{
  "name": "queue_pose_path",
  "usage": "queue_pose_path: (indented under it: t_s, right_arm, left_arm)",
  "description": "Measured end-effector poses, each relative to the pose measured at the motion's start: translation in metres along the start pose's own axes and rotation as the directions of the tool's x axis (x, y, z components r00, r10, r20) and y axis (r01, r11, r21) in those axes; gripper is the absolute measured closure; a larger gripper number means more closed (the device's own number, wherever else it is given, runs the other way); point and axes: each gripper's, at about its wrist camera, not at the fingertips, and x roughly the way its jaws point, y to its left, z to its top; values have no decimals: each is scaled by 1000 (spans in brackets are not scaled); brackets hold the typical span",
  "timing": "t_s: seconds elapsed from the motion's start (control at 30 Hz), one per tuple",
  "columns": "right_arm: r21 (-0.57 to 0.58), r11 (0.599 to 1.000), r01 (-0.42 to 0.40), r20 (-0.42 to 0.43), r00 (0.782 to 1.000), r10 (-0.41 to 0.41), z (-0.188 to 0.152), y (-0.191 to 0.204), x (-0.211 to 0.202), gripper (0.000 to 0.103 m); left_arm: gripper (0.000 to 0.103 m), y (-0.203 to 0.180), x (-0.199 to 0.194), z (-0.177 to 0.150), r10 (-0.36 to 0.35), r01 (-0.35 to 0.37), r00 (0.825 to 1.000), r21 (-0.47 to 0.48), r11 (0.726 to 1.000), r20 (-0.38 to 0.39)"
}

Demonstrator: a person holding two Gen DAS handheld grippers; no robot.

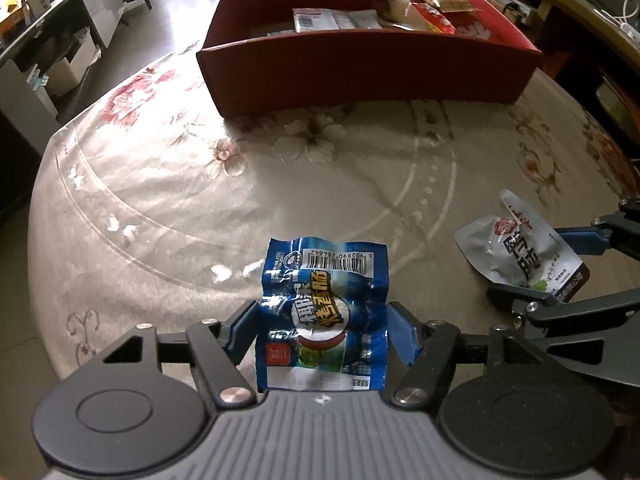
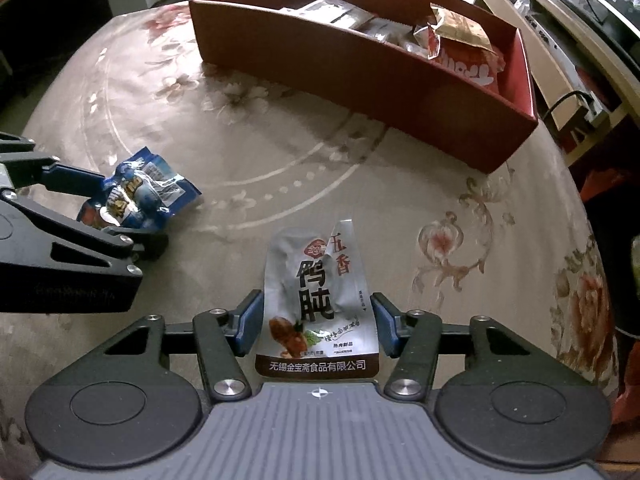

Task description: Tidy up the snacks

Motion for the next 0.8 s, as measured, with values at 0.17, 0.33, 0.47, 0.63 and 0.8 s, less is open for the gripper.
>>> queue_pose_path:
  t_s: [0.17, 0.33, 0.47, 0.63, 0.8]
  right_arm:
    - [16, 1000, 2, 1, 1000, -2, -10, 1, -6, 39]
    - [30, 1000, 3, 24, 1000, -4, -17, 4, -16, 39]
    - [51, 999, 3, 62, 998, -6, -19, 1, -29, 39]
    - [83, 997, 3, 107, 994, -12, -16, -5, -43, 39]
    - [109, 994, 1, 165, 986, -19, -9, -13, -58, 39]
  left_arm:
    - [31, -2, -7, -5, 0, 0, 1000, 4, 1000, 12]
    - [31, -4, -16, -7, -7, 7, 999, 9, 1000, 35]
    - [31, -5, -28, -6, -9, 8, 998, 8, 1000, 66]
    - [31, -3, -43, 6, -5, 5, 992, -1, 1000, 123]
    - [31, -2, -55, 20, 5, -3, 983, -9, 1000, 181]
